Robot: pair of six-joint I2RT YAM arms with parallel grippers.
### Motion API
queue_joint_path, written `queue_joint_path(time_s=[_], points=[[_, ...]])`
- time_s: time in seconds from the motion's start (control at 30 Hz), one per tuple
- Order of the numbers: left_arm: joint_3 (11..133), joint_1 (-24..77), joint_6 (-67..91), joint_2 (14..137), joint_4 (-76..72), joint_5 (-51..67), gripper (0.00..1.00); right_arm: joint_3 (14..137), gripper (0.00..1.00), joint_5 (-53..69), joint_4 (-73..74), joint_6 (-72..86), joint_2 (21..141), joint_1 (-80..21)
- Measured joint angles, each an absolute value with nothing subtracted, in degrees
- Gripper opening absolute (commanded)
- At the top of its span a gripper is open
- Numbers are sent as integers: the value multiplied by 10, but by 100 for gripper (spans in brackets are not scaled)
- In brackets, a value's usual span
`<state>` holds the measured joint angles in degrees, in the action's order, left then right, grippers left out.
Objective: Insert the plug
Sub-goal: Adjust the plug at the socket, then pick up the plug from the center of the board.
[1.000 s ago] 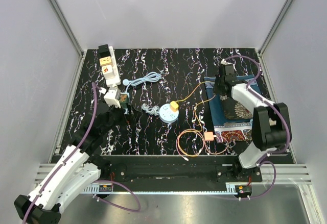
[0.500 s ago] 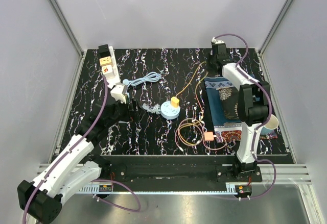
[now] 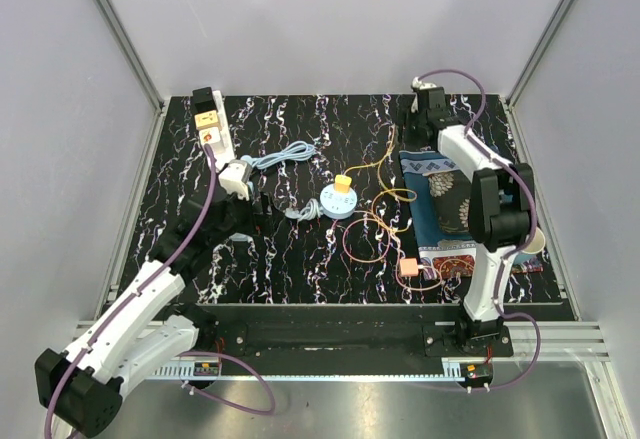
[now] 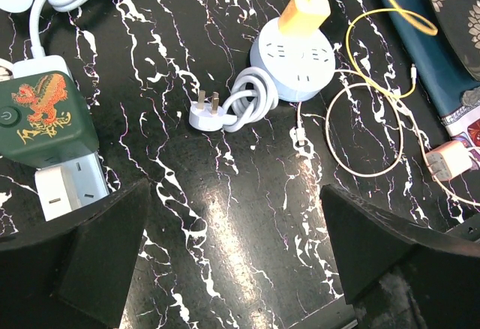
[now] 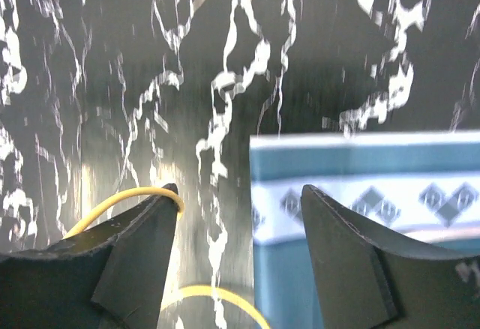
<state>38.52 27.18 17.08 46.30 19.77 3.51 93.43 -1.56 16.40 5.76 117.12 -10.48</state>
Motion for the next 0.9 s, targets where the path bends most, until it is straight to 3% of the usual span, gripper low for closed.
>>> queue_joint_path(time_s=[0.43, 0.67, 0.9], points=[[385, 272, 165, 481, 165, 55, 99, 686, 71, 37, 309, 133, 821, -130], [385, 275, 181, 487, 147, 74, 99, 529, 70, 43, 394, 210, 714, -237], [385, 279, 190, 489, 136, 84, 99, 442, 70, 43, 426, 271, 677, -242]])
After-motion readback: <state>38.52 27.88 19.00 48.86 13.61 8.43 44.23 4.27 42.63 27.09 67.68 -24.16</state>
